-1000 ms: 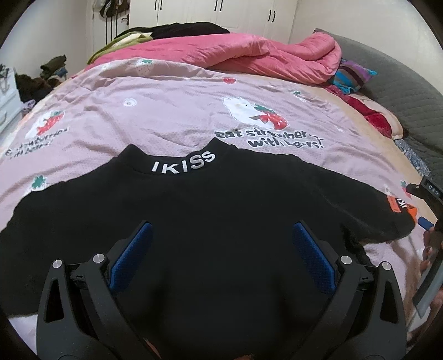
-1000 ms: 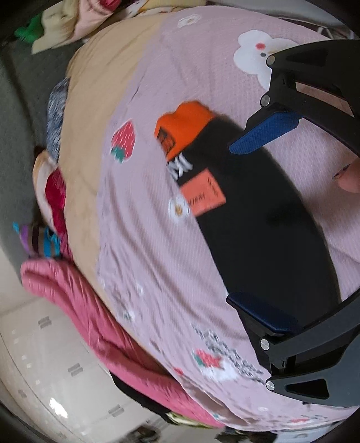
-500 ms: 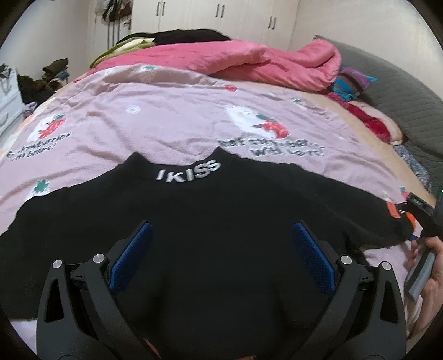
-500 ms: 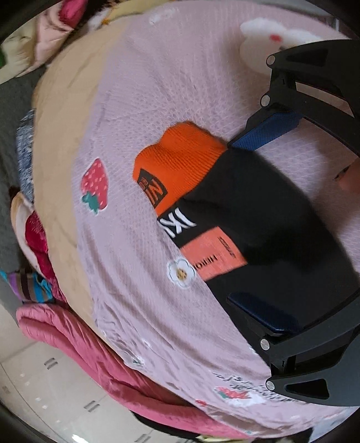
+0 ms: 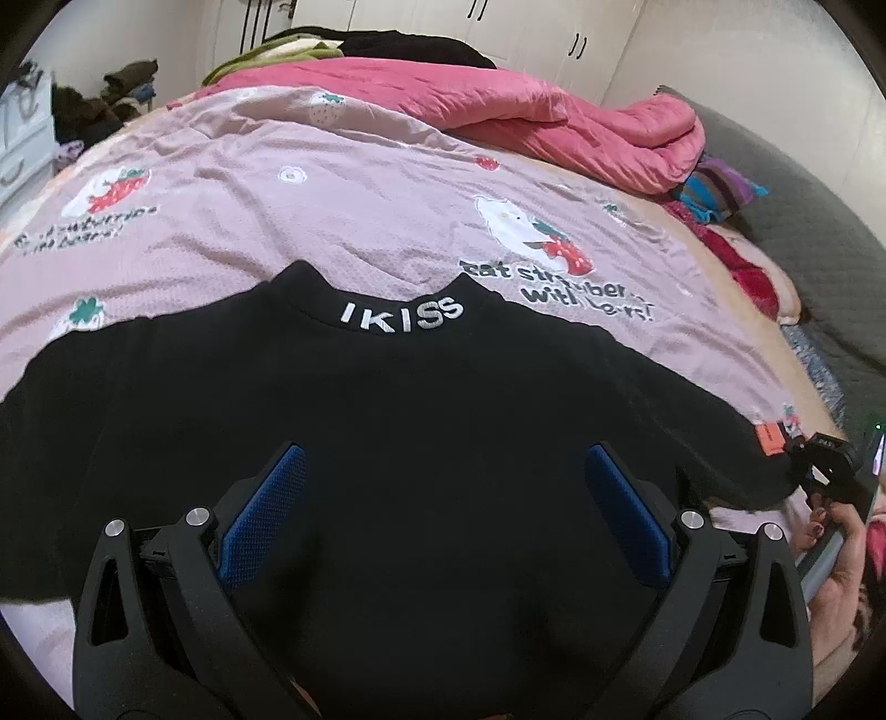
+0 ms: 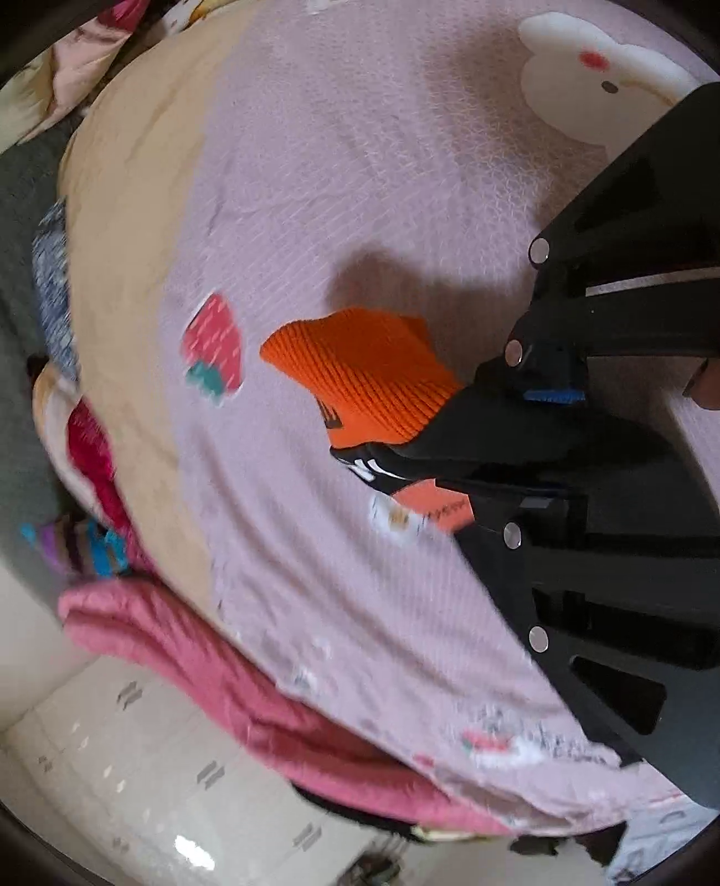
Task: Fold small clothes
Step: 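Close the right gripper on the orange cuff and lift it, then carry the cuff with the right gripper across the sweatshirt body toward the collar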
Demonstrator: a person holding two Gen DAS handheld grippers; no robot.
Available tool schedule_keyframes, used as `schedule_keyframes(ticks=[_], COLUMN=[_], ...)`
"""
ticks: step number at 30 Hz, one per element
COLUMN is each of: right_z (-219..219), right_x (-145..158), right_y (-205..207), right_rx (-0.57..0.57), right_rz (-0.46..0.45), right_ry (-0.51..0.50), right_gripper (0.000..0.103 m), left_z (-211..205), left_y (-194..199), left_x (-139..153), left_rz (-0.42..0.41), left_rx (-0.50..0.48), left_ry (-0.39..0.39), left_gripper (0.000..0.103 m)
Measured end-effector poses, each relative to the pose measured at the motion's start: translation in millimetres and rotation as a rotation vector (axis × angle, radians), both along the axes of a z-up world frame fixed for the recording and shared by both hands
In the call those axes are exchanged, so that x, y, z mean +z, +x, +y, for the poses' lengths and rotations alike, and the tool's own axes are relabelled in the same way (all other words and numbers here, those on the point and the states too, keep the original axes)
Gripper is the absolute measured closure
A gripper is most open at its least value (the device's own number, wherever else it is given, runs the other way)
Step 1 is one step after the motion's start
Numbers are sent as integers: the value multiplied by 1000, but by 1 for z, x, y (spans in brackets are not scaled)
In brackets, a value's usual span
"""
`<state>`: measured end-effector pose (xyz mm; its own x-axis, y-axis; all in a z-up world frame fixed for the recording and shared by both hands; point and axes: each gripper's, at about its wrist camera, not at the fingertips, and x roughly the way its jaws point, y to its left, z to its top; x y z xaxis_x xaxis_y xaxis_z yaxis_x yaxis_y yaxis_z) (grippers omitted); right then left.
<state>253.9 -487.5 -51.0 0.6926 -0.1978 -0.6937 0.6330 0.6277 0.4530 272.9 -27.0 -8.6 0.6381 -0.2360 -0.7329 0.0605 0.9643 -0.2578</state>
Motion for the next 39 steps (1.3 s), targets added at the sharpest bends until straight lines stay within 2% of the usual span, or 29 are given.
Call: schedule_keyframes(ticks=[3,8,13,19,25,30,32,36,39], right_z=[14,41,90,148,207,247,258,289,310], right_x=[22,53,82,106,117,113,111,102,93], right_y=[-1,-3,-4,-5,-4,0,3,5,6], right_rx=[48,161,293,452,592,691,726,805,859], right_rz=[-76,-177,-246,-325,-333,-319,-308,-290,-269], right_ry=[-26,-59,-116,-131,-196,-220,-233,-242,-245], right_gripper=[85,85,85,85,85,85,85,85,85], left_z=[4,25,49,78,101,112,117,122,121], left_y=[-3,-8,-12,-16,-21,-20,-20,-17,-15], left_x=[2,6,6,12,18,18,16,8,3], left_rz=[12,-6,6,-9,-21,-6,8,58,73], left_rx=[-3,62,121,182,201,206,197,132,109], left_ry=[-7,-25,-79,-141,-206,-239,-272,-388,-421], left_gripper=[8,8,8,8,8,8,8,8,8])
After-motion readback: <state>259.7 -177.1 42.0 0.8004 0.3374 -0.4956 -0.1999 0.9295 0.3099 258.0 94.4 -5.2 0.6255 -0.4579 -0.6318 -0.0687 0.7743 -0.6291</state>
